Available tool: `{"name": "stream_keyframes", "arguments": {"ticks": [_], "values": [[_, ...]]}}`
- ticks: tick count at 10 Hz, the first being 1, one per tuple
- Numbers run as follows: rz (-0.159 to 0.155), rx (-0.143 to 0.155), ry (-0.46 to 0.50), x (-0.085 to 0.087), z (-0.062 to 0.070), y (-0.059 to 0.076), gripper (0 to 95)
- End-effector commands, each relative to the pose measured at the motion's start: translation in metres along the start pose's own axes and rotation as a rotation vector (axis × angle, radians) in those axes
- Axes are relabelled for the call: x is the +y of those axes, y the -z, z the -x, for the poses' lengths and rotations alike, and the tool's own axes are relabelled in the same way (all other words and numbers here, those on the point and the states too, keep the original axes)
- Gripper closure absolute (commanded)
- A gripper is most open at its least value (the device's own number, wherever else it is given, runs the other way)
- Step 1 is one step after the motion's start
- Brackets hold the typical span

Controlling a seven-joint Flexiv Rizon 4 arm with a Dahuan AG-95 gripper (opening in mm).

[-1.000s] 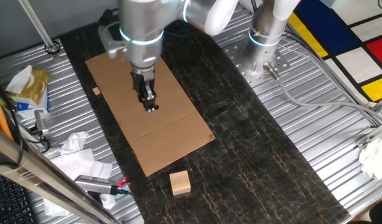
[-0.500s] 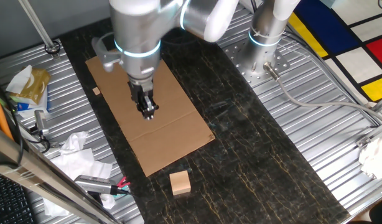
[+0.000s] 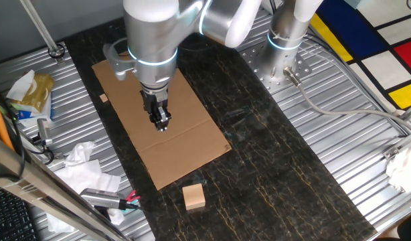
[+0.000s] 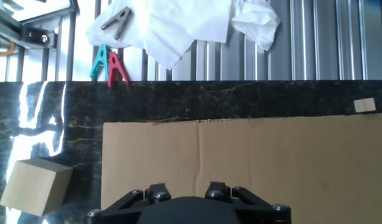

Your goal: Grab the block and place it at the designated location

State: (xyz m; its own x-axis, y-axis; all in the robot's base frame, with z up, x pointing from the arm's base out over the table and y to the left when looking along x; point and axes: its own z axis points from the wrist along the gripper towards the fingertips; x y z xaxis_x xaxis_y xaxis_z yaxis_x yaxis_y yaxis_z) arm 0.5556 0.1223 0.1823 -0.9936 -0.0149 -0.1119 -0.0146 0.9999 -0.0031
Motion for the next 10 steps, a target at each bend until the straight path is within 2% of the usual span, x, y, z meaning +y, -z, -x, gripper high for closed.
{"name": "stream_keyframes", "arguments": {"ticks": [1,3,6,10], "values": [[-0.001,0.006,0.007,0.0013,0.0022,-0.0051,57.0],[-0.001,0.017,0.007,0.0027,0.0015,-0.0063,57.0],[0.003,0.007,-0.005,0.0044,0.0012,-0.0070,57.0],[0.003,0.011,-0.040,0.0087,-0.0012,-0.0102,57.0]]}}
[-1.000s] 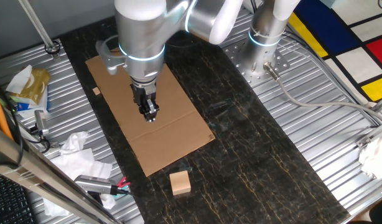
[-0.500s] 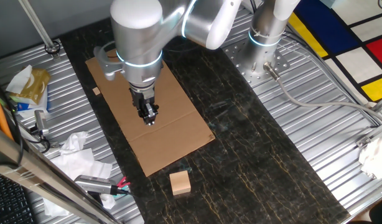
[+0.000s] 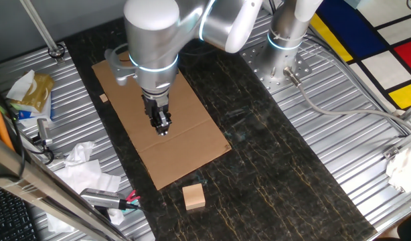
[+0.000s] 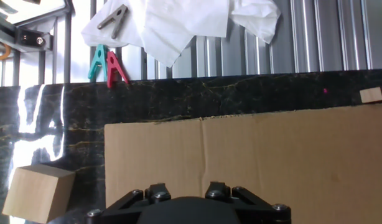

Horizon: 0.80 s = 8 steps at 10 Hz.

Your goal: Grab the block and place it at the designated location

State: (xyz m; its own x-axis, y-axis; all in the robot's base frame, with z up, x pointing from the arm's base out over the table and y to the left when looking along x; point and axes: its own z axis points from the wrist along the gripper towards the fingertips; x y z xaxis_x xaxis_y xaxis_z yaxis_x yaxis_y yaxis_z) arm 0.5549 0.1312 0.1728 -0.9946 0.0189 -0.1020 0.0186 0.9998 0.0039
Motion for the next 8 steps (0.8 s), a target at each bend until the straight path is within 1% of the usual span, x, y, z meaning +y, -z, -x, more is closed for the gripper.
{"name": "stream_keyframes", "arguments": {"ticks": [1,5,8], "values": [[0.000,0.001,-0.009,-0.0001,0.0005,-0.0008,57.0],[0.001,0.001,-0.007,0.0012,0.0020,-0.0026,57.0],[-0.002,0.008,0.016,0.0033,0.0034,-0.0019,57.0]]}}
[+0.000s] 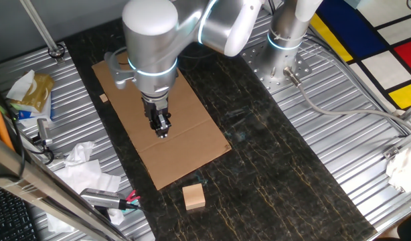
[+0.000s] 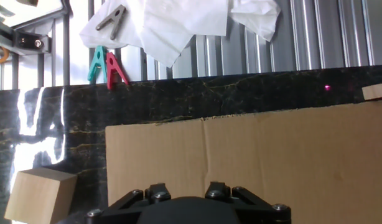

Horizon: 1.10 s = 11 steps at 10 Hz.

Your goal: Grab the block and place it at the designated location

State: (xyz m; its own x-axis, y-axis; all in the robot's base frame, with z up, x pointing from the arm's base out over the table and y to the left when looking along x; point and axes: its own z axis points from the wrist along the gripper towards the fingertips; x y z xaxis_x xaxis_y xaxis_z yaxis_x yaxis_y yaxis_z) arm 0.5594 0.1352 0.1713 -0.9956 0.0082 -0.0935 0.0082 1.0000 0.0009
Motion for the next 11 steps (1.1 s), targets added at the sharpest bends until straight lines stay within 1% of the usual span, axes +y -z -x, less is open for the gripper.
{"name": "stream_keyframes", "arguments": {"ticks": [1,3,5,7,8,10,11], "values": [[-0.001,0.002,0.019,-0.0008,-0.0008,0.0002,57.0],[-0.001,0.001,0.038,-0.0007,-0.0008,0.0002,57.0],[0.000,0.008,0.053,-0.0007,-0.0008,0.0002,57.0],[0.002,0.021,0.062,-0.0007,-0.0008,0.0002,57.0],[0.007,0.024,0.057,-0.0007,-0.0008,0.0002,57.0],[0.007,0.044,0.055,-0.0007,-0.0008,0.0004,57.0],[0.008,0.048,0.052,-0.0010,-0.0010,0.0002,57.0]]}}
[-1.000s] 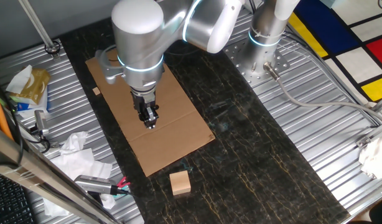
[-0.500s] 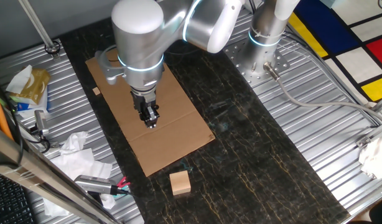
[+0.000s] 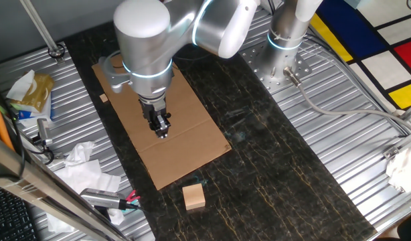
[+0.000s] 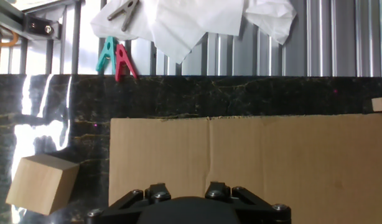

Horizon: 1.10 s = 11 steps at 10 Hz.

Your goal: Grab the block and place it at the designated location

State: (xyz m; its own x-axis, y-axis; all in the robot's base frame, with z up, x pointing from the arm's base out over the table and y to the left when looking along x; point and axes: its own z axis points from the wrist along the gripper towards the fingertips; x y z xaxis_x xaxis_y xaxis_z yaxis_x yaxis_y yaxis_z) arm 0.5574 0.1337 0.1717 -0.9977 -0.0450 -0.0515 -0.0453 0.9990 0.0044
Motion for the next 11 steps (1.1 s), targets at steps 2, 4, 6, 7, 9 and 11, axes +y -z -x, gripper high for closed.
{"name": "stream_keyframes", "arguments": {"ticks": [2,4,6,7,9,11], "values": [[-0.002,0.007,0.001,0.0002,0.0006,0.0000,57.0],[-0.005,0.015,-0.028,0.0003,0.0007,0.0000,57.0],[-0.016,0.026,-0.041,0.0003,0.0007,0.0000,57.0],[-0.022,0.019,-0.048,0.0003,0.0007,0.0000,57.0],[-0.018,0.021,-0.019,0.0003,0.0007,0.0000,57.0],[-0.023,0.017,0.008,0.0003,0.0007,0.0000,57.0]]}}
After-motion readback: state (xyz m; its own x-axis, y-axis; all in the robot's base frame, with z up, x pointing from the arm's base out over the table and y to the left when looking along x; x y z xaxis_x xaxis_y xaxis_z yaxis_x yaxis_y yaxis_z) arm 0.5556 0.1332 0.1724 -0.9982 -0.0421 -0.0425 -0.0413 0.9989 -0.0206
